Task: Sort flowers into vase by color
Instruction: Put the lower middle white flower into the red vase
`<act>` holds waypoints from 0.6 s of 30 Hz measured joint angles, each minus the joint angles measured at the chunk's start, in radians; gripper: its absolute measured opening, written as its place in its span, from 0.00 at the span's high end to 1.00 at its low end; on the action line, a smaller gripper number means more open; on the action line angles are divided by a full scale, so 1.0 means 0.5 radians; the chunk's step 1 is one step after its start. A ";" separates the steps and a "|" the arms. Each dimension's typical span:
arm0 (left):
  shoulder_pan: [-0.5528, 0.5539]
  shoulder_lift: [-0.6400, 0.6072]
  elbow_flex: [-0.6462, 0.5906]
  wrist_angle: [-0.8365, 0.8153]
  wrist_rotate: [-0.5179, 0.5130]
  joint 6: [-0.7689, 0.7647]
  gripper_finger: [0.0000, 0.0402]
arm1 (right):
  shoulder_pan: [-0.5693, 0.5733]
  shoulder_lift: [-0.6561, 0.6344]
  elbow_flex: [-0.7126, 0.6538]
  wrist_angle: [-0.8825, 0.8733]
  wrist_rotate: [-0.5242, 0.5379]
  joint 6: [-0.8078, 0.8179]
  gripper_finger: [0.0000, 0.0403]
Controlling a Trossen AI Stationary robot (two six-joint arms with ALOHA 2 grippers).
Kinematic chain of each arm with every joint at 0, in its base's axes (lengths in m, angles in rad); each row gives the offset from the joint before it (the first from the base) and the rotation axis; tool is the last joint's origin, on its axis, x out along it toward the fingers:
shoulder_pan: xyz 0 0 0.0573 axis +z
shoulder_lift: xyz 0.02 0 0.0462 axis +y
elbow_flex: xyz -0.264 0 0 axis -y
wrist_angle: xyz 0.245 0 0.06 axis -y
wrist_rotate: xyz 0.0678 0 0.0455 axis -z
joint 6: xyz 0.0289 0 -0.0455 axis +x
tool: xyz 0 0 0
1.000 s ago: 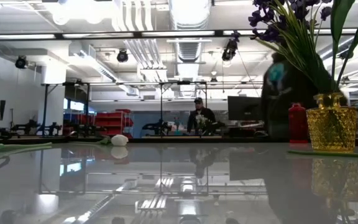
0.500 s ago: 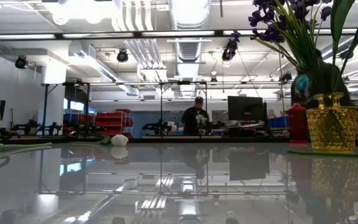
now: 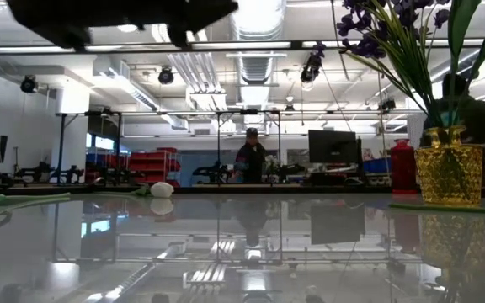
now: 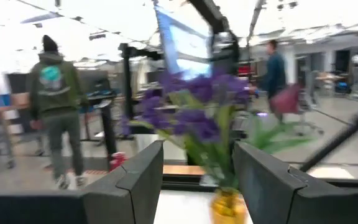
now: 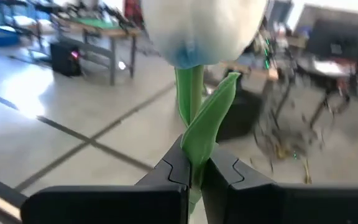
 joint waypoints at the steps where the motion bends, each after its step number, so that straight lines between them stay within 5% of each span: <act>1: 0.039 0.020 0.028 -0.031 0.005 -0.020 0.55 | -0.103 0.000 -0.046 0.000 -0.075 0.036 0.97; 5: 0.122 0.054 0.188 -0.270 0.070 -0.035 0.55 | -0.396 -0.039 -0.338 0.112 -0.281 0.157 0.97; 18: 0.130 -0.003 0.345 -0.718 0.067 0.003 0.55 | -0.666 -0.563 -1.393 0.739 -0.225 0.042 0.97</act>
